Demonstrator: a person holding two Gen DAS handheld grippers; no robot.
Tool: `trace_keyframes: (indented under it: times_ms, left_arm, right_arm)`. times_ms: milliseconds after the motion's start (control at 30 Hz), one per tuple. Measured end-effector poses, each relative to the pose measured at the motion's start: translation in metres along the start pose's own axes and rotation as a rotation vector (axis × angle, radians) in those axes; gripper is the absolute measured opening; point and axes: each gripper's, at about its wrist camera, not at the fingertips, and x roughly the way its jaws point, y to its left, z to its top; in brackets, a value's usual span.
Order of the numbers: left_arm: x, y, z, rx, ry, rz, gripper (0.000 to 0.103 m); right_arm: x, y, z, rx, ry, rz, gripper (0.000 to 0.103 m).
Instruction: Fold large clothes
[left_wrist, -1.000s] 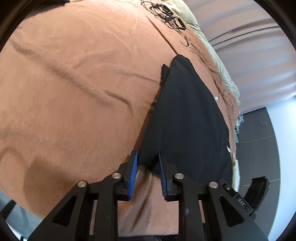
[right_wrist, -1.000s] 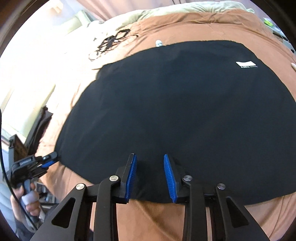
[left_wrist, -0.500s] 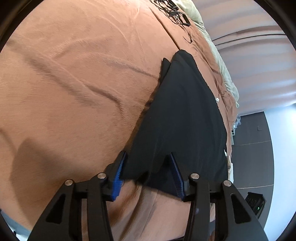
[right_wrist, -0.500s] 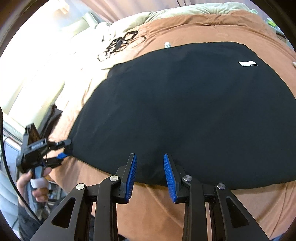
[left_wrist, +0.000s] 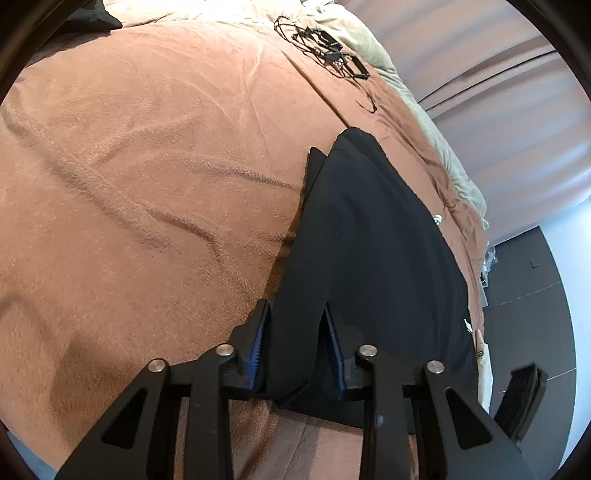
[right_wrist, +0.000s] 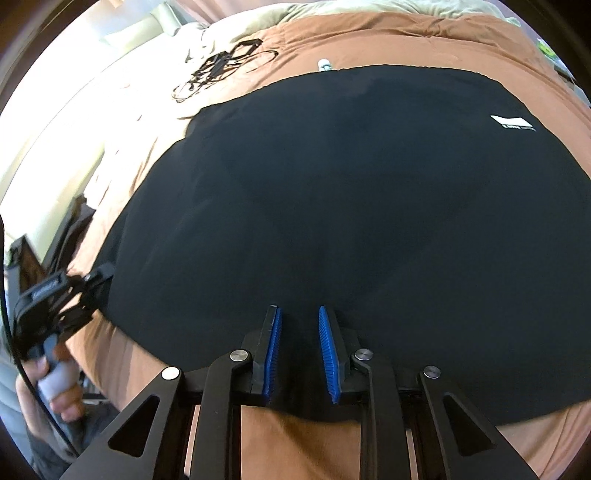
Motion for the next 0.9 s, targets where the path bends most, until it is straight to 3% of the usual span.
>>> trace_keyframes:
  times_ms: [133,267,467,900]
  left_arm:
    - [-0.002,0.004,0.0,-0.02,-0.014,-0.009,0.022]
    - [-0.001,0.004,0.0,-0.023,-0.012,-0.003,0.022]
    - [0.003,0.009,0.0,-0.058,0.01,-0.013,0.022]
    - [0.012,0.008,0.002,-0.069,0.034,0.012,0.022]
  right_arm:
    - [0.009,0.004,0.022,-0.025,0.012,-0.032,0.022]
    - [0.016,0.0,0.047,-0.016,0.0,-0.065,0.017]
    - [0.031,-0.005,0.082,-0.004,0.001,-0.081,0.016]
    - [0.056,-0.037,0.149,0.093,-0.021,-0.046,0.016]
